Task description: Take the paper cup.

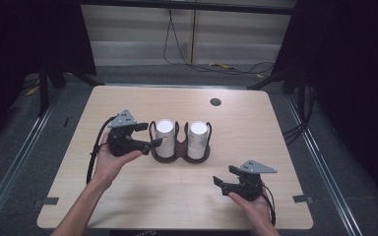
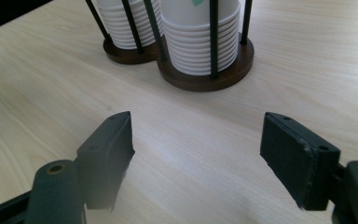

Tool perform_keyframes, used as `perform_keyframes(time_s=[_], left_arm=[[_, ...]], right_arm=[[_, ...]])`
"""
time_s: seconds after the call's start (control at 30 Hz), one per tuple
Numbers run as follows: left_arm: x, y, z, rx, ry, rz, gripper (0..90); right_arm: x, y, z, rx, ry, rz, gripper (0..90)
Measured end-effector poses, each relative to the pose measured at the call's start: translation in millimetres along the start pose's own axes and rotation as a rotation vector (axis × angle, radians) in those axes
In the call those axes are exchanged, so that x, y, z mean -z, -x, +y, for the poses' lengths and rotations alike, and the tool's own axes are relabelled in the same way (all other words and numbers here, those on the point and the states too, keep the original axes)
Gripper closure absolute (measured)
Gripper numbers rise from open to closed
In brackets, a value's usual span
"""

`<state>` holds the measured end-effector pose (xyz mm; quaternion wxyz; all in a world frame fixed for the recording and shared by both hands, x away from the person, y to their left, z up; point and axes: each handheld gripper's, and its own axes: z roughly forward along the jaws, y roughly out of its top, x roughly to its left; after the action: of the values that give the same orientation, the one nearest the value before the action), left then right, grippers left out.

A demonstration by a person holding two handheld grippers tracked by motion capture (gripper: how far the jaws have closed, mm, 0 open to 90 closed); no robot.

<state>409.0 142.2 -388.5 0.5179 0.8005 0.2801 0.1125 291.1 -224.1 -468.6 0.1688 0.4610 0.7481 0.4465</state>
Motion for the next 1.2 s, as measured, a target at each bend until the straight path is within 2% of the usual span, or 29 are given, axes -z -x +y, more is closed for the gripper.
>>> perform_keyframes(time_s=[0.1,0.2,0.37,0.47,0.53,0.63,0.77,0.87,1.03,1.17,1.2], left_arm=[[-6.2,-1.2,6.7,-0.017,-0.025,-0.002,20.1],[-11.7,-1.9,10.7,-0.024,-0.042,0.018,22.3],[-20.3,-2.6,17.8,-0.042,-0.064,0.022,25.4],[-24.0,-4.3,21.0,-0.051,-0.064,0.045,32.5],[-28.9,-6.2,21.9,-0.049,-0.079,0.032,31.1],[-32.9,-8.3,22.0,-0.043,-0.080,0.033,30.8],[-36.4,-16.0,22.9,-0.043,-0.100,0.055,30.7],[-36.8,-18.6,24.1,-0.046,-0.112,0.040,30.8],[-40.9,-17.6,27.3,-0.051,-0.122,0.031,30.9],[-45.2,-16.6,32.4,-0.047,-0.146,0.027,30.5],[-46.5,-13.4,35.1,-0.060,-0.172,0.024,29.9]], right_arm=[[-1.8,-1.7,-0.2,0.002,-0.005,0.011,25.7],[-1.9,-4.0,0.9,0.039,-0.002,-0.009,25.7],[-2.1,-3.2,1.6,0.039,0.002,-0.013,25.7],[-1.9,-4.0,1.6,0.039,0.001,-0.008,25.7],[-2.4,-4.3,1.4,0.041,-0.002,-0.007,25.7],[-2.7,-4.2,1.0,0.045,-0.005,-0.004,25.7],[-2.6,-2.9,0.5,0.038,-0.007,-0.004,25.9],[-3.5,-1.7,0.4,0.039,-0.015,-0.010,26.0],[-4.6,-1.9,0.6,0.041,-0.020,-0.010,26.0],[-4.8,-2.1,0.7,0.042,-0.020,-0.011,26.0],[-4.6,-1.3,0.8,0.041,-0.019,-0.013,26.0]])
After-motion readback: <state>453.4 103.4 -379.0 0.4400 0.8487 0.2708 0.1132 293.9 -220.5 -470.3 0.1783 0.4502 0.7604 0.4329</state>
